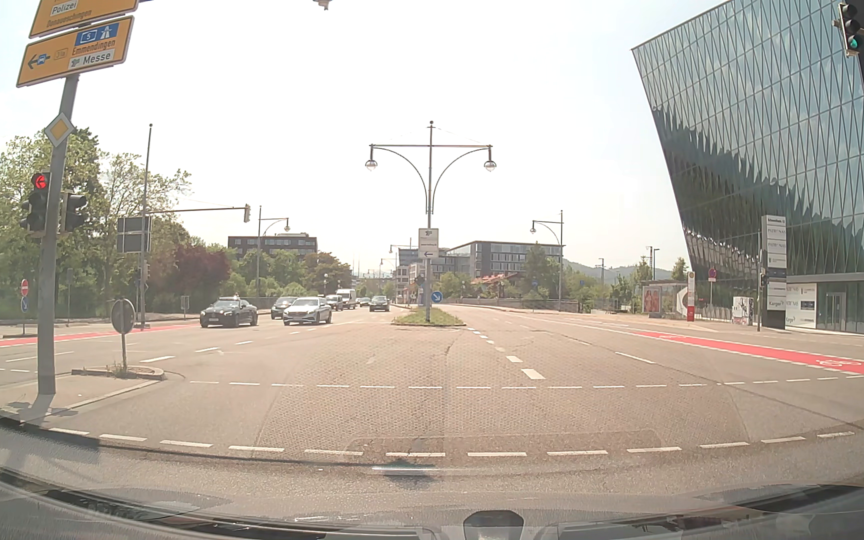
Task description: Follow the waypoints while adhering to traffic rules and regulations
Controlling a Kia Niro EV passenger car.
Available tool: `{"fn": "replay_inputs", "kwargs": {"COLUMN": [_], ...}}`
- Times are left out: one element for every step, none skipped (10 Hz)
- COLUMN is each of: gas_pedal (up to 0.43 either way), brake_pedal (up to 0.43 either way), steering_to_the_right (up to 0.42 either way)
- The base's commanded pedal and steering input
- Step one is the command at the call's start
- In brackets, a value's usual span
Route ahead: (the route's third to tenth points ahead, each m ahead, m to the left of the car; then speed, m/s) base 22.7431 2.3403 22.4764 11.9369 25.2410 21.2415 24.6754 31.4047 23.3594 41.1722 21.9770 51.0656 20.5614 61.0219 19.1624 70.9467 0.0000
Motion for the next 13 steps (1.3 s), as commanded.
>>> {"fn": "replay_inputs", "kwargs": {"gas_pedal": [0.000,0.000,0.000,0.000,0.000,0.000,0.000,0.000,0.000,0.000,0.000,0.000,0.000], "brake_pedal": [0.268,0.268,0.268,0.268,0.268,0.268,0.268,0.268,0.268,0.268,0.268,0.268,0.268], "steering_to_the_right": [-0.006,-0.006,-0.006,-0.006,-0.006,-0.006,-0.006,-0.006,-0.006,-0.006,-0.006,-0.006,-0.006]}}
